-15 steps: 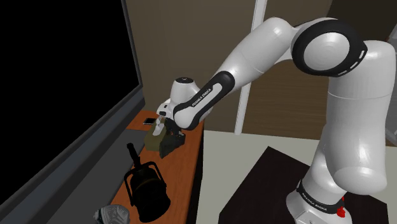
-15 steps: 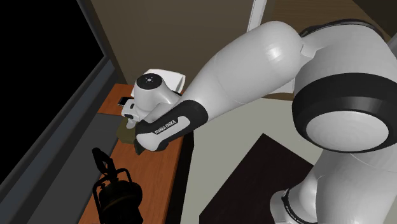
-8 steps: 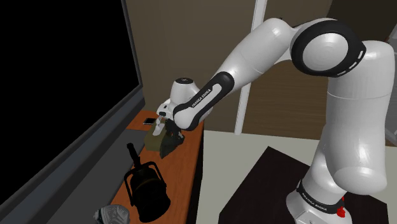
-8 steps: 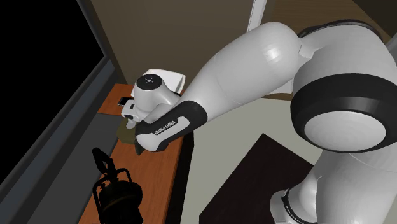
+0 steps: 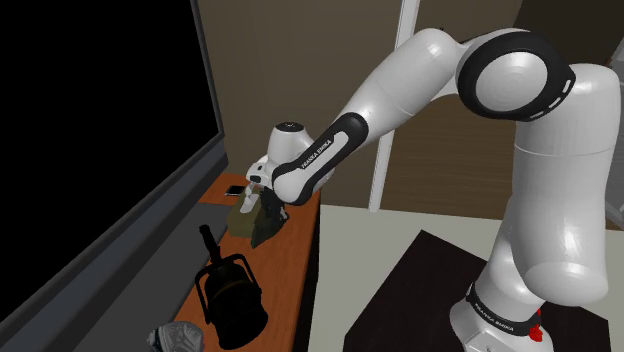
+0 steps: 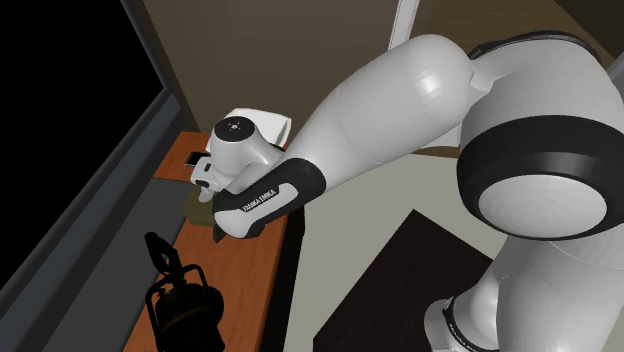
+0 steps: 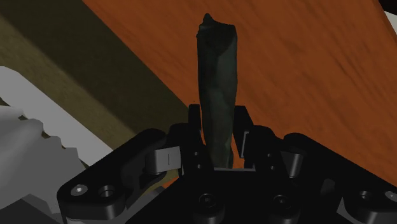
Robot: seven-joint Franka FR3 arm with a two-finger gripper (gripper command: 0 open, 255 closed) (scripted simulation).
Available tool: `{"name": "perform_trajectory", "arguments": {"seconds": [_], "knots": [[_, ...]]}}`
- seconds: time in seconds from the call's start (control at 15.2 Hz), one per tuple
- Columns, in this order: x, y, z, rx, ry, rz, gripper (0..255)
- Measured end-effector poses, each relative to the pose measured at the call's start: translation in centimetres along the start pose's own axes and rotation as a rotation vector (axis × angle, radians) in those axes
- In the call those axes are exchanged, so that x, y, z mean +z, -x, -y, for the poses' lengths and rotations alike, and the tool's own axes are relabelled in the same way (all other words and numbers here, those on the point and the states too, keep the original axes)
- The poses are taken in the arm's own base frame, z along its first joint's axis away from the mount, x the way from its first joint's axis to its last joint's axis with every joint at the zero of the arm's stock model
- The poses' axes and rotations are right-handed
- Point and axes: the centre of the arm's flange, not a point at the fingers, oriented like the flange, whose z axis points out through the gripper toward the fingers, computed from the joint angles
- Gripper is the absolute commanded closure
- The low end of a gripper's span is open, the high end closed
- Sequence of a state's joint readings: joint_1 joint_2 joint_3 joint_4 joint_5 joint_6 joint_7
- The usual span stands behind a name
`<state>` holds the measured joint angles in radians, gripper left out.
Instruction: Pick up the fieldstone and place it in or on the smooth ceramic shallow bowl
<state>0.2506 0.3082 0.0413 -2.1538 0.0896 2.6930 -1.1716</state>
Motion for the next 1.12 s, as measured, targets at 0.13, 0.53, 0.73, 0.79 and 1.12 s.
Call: {"name": "perform_trajectory", "arguments": {"seconds": [0.13, 0.53, 0.73, 0.79, 1.12], "knots": [[-0.2, 0.0, 0.0, 0.000, 0.000, 0.000, 255], [-3.1, -0.5, -0.5, 0.000, 0.000, 0.000, 255], [-4.5, -0.7, -0.9, 0.000, 0.000, 0.000, 255], [-4.9, -0.8, -1.0, 0.000, 0.000, 0.000, 255], [-7.7, -1.2, -1.4, 0.000, -0.001, 0.000, 255]]}}
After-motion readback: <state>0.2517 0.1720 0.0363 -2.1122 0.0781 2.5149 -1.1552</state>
